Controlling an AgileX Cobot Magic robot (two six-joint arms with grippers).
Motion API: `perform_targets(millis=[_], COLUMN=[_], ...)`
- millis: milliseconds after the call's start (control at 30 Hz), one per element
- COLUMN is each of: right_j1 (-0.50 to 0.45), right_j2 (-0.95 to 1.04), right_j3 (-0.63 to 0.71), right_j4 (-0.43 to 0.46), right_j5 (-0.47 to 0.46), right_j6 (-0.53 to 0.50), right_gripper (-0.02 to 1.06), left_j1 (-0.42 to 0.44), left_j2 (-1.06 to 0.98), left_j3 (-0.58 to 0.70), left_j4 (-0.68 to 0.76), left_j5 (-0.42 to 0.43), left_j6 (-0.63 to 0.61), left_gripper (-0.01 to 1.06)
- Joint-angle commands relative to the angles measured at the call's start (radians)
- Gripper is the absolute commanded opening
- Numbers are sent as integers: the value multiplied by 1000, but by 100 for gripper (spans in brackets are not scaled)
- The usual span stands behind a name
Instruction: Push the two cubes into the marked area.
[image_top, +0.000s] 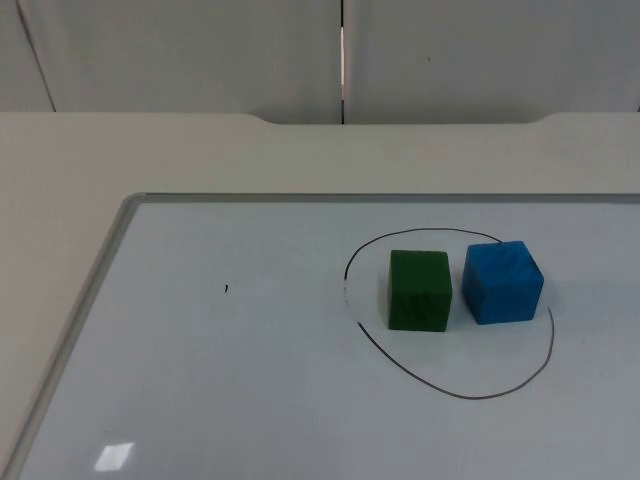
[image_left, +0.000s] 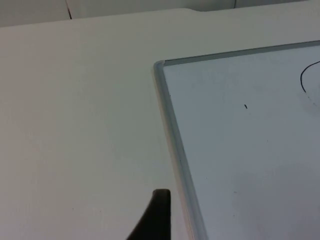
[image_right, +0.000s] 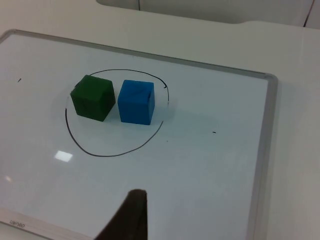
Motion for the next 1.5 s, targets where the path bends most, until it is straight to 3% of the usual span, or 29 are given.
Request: perform_targets(millis=[0, 133, 233, 300, 733, 1467], right_j1=[-4, -4, -4, -4, -4, -4], right_j2=[-4, -4, -4, -4, -4, -4], right_j3=[3, 3, 3, 3, 3, 3], right_j4=[0, 0, 0, 0, 0, 0], right_j5=[-2, -2, -2, -2, -2, -2], right_j6=[-1, -1, -1, -1, -1, 2], right_gripper=[105, 105, 105, 105, 105, 105], left_j1=[2, 2, 2, 2, 2, 11], left_j2=[-4, -4, -4, -4, -4, -4], left_j3=[3, 3, 3, 3, 3, 3], left_j4=[9, 2, -15, -15, 56, 56], left_j5=[-8, -8, -8, -8, -10, -10], left_j6=[-10, 11, 50, 55, 49, 49], left_gripper=[86, 86, 93, 105, 105, 105])
